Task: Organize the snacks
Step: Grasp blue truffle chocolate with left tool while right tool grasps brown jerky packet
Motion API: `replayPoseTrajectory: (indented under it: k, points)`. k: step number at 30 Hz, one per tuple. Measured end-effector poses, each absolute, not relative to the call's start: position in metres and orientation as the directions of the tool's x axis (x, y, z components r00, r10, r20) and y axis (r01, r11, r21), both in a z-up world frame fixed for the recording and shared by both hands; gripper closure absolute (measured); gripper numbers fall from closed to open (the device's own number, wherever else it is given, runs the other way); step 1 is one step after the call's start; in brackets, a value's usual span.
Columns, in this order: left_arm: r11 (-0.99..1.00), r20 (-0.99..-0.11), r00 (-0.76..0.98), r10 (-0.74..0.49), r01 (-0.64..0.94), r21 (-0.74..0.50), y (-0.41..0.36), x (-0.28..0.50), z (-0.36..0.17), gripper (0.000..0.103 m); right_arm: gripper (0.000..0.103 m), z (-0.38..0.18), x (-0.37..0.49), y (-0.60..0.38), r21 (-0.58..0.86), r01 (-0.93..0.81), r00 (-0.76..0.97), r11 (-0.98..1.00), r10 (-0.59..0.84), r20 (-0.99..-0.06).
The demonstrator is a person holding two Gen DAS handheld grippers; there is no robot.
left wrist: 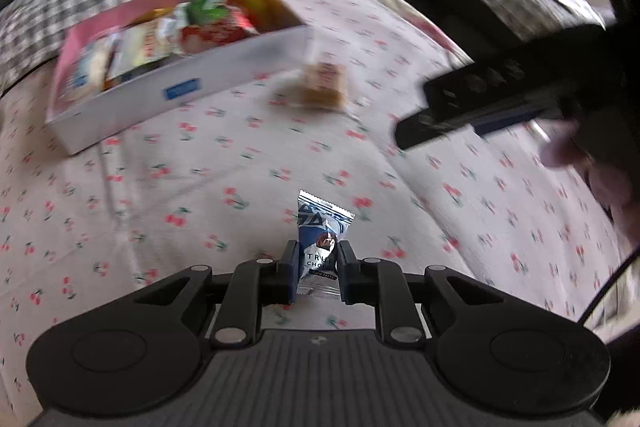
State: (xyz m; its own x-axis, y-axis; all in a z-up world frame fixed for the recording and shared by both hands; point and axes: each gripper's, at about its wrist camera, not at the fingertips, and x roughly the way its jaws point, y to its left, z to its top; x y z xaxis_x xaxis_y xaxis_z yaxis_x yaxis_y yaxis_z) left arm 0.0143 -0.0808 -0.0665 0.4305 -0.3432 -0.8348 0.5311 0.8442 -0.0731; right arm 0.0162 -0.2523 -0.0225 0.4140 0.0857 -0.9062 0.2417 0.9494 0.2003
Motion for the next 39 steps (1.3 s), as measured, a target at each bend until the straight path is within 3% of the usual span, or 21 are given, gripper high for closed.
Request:
replayPoseTrajectory:
  k: [15,21,25,27,30,39]
  points:
    - [0.922,-0.829,0.481,-0.285,0.375,-0.099,-0.052,0.062,-0.058,0.086,0.017,-0.039,0.069,-0.249,0.313,0.330,0.448,0.891,0.144,-0.882]
    - [0.932,-0.839,0.471,-0.272,0.345,-0.109,-0.049,0.075,-0.064,0.086,0.019,-0.049,0.090,-0.235,0.284,0.364,0.437,0.887,0.107,-0.893]
    - [0.938,-0.844,0.467,-0.263,0.328,-0.112,-0.047,0.080,-0.067,0.086,0.034,-0.053,0.099,-0.219,0.205,0.350,0.423,0.914,0.041,-0.905]
    - [0.940,-0.846,0.465,-0.262,0.321,-0.115,-0.046,0.081,-0.067,0.086,0.036,-0.055,0.101,-0.213,0.168,0.346,0.418,0.923,0.008,-0.908]
    - [0.942,-0.846,0.466,-0.260,0.316,-0.116,-0.044,0.081,-0.067,0.086,0.054,-0.055,0.102,-0.206,0.118,0.332,0.423,0.936,-0.036,-0.905]
    - [0.945,-0.841,0.479,-0.251,0.309,-0.106,-0.039,0.078,-0.064,0.086,0.063,-0.051,0.097,-0.205,0.122,0.311,0.421,0.942,-0.021,-0.907]
